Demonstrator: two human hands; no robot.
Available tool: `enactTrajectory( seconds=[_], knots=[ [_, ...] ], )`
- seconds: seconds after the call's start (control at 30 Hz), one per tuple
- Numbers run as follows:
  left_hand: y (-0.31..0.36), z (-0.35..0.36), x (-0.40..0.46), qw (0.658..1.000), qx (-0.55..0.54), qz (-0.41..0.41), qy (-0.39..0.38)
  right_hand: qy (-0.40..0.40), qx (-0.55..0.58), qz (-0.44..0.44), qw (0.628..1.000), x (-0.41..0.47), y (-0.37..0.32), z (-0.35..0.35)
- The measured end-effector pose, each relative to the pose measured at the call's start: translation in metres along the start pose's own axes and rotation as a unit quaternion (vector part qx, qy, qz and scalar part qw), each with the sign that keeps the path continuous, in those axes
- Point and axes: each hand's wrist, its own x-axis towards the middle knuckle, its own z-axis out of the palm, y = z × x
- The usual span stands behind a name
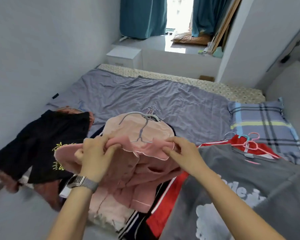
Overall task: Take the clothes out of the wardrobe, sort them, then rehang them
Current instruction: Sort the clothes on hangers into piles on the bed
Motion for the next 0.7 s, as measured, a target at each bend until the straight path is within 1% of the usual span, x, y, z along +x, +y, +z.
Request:
enactTrajectory(
  seconds=[0.13, 0.23, 0.33, 0.43, 0.53, 0.6, 0.7],
  knots=[
    [0.019, -0.064, -0.055, 0.997, -0.018, -0.048, 0.054, 0.026, 0.011, -0.036, 0.999, -0.038, -0.047, -0.003],
    [0.015, -0.102, -0.09, 0.995, -0.027, -0.06, 0.074, 0.032, -0.002, -0.052, 0.998, -0.06, -0.081, 0.003],
    [0.0, -0.134, -0.124, 0.995, -0.043, -0.053, 0.066, 0.057, -0.02, -0.053, 0.997, -0.09, -0.113, 0.015],
    [-0.016, -0.161, -0.159, 0.997, -0.043, -0.026, 0.052, 0.106, -0.014, -0.023, 0.994, -0.13, -0.141, 0.032],
    [-0.028, -0.176, -0.186, 0.998, -0.055, -0.027, 0.035, 0.151, 0.01, 0.015, 0.988, -0.167, -0.163, 0.047],
    [-0.026, -0.18, -0.192, 0.997, -0.073, -0.018, 0.025, 0.184, 0.003, 0.024, 0.983, -0.186, -0.17, 0.047],
    [-0.009, -0.178, -0.187, 0.994, -0.107, 0.037, 0.006, 0.21, -0.016, 0.041, 0.977, -0.203, -0.17, 0.024]
  ],
)
